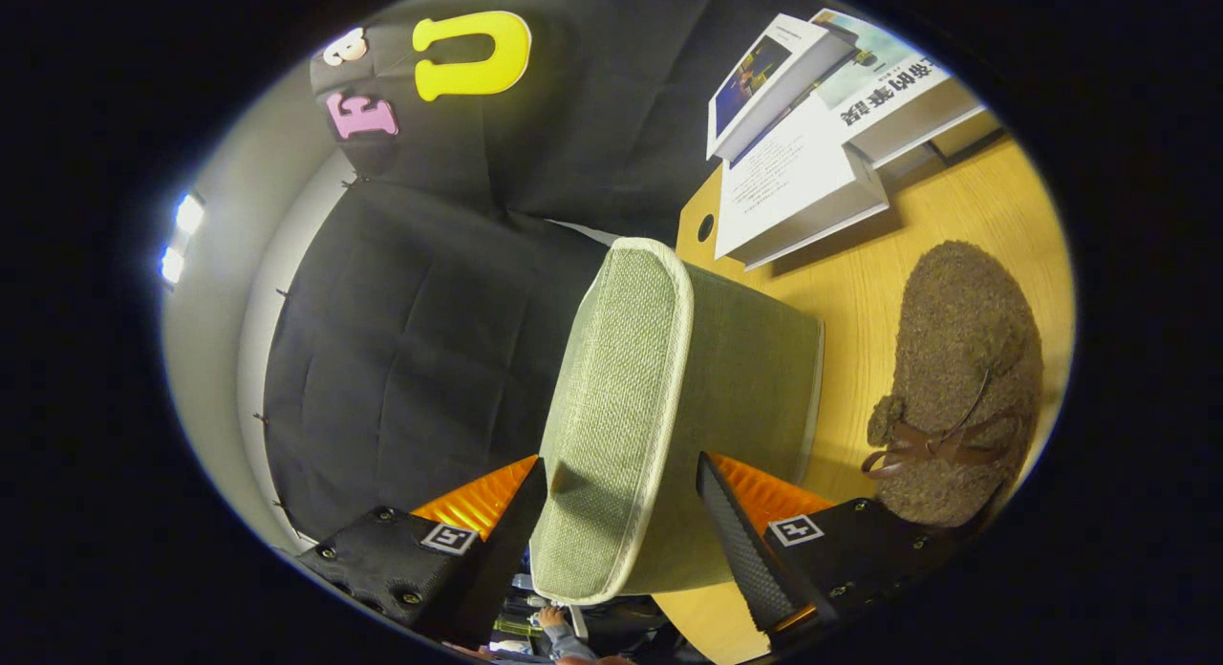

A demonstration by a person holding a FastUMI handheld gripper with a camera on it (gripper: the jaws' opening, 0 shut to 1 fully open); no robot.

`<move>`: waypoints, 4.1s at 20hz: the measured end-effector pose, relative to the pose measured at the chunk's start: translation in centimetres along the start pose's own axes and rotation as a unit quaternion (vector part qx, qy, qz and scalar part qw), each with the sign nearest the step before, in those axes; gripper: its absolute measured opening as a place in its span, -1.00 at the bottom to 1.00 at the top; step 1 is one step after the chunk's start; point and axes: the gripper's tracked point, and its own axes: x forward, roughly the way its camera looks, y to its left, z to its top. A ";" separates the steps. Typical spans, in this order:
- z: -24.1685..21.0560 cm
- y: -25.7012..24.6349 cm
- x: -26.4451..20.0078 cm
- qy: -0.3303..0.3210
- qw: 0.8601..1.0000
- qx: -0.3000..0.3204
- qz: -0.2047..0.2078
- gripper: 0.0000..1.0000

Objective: Open the storage box then place both shoes into the box .Put the left shoe in first, then the right shoe, with the right side of both shoes facing outward in a uniform manner.

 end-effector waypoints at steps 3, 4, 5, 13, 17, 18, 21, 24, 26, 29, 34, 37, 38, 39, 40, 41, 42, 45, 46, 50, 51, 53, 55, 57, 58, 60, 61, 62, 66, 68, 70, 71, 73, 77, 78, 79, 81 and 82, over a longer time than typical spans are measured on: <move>0.5 1.3 0.3 -0.005 1.000 0.017 0.022 0.39; 0.7 2.0 0.2 -0.006 0.999 0.024 0.039 0.38; 0.7 3.0 0.1 -0.004 0.998 0.021 0.052 0.38; 1.2 3.8 -0.1 -0.003 0.999 0.010 0.030 -0.67; 1.8 6.5 0.3 0.001 0.999 -0.009 0.043 -0.66; 2.0 7.5 0.5 0.001 0.999 -0.014 0.049 -0.67; 2.8 10.9 1.6 0.006 0.997 -0.043 0.065 -0.66; 3.0 13.7 2.9 0.017 0.994 -0.081 0.075 -0.66; 2.9 15.4 3.9 0.025 0.991 -0.103 0.079 -0.66; 3.1 17.6 5.7 0.032 0.988 -0.123 0.083 -0.66; 2.6 20.6 9.9 0.041 0.984 -0.151 0.082 -0.66; 1.8 21.7 12.2 0.047 0.984 -0.157 0.074 -0.66; 1.5 21.8 13.2 0.050 0.983 -0.163 0.071 -0.66; 1.2 22.1 14.1 0.054 0.981 -0.175 0.067 -0.66; 0.7 22.2 14.7 0.058 0.979 -0.186 0.063 -0.66; 0.4 22.2 15.2 0.063 0.977 -0.197 0.058 -0.66; -0.1 22.5 15.3 0.066 0.975 -0.205 0.054 -0.65; -0.1 22.4 15.9 0.058 0.974 -0.219 0.031 -0.65; -0.2 22.2 16.7 0.052 0.971 -0.231 0.026 -0.62; 0.5 22.3 16.3 0.045 0.959 -0.281 0.001 0.19; 0.6 22.7 15.9 0.041 0.958 -0.285 -0.001 0.46; 1.2 23.0 14.7 0.032 0.958 -0.285 -0.003 0.69; 1.4 22.6 13.3 0.019 0.956 -0.293 -0.011 0.69; 1.9 21.8 11.3 0.002 0.952 -0.305 -0.026 0.69; 2.2 21.6 10.1 -0.006 0.952 -0.306 -0.032 0.69; 2.6 21.0 7.8 -0.024 0.951 -0.305 -0.046 0.69; 3.2 20.7 6.5 -0.036 0.950 -0.307 -0.055 0.69; 3.7 20.4 5.4 -0.049 0.948 -0.308 -0.066 0.69; 5.8 18.8 0.3 -0.089 0.936 -0.322 -0.109 0.69; 6.6 18.0 -2.1 -0.104 0.931 -0.326 -0.126 0.69; 7.2 17.1 -4.2 -0.118 0.927 -0.328 -0.142 0.69; 7.6 16.4 -5.3 -0.124 0.924 -0.329 -0.154 0.69; 7.9 15.3 -7.1 -0.134 0.920 -0.327 -0.170 0.69; 7.9 12.9 -9.8 -0.144 0.916 -0.315 -0.200 0.69; 7.8 12.1 -10.2 -0.144 0.916 -0.312 -0.207 0.69; 7.8 11.3 -10.6 -0.143 0.916 -0.307 -0.215 0.69; 7.4 9.4 -11.4 -0.139 0.914 -0.300 -0.237 0.69; 7.3 8.2 -11.8 -0.136 0.912 -0.298 -0.249 0.69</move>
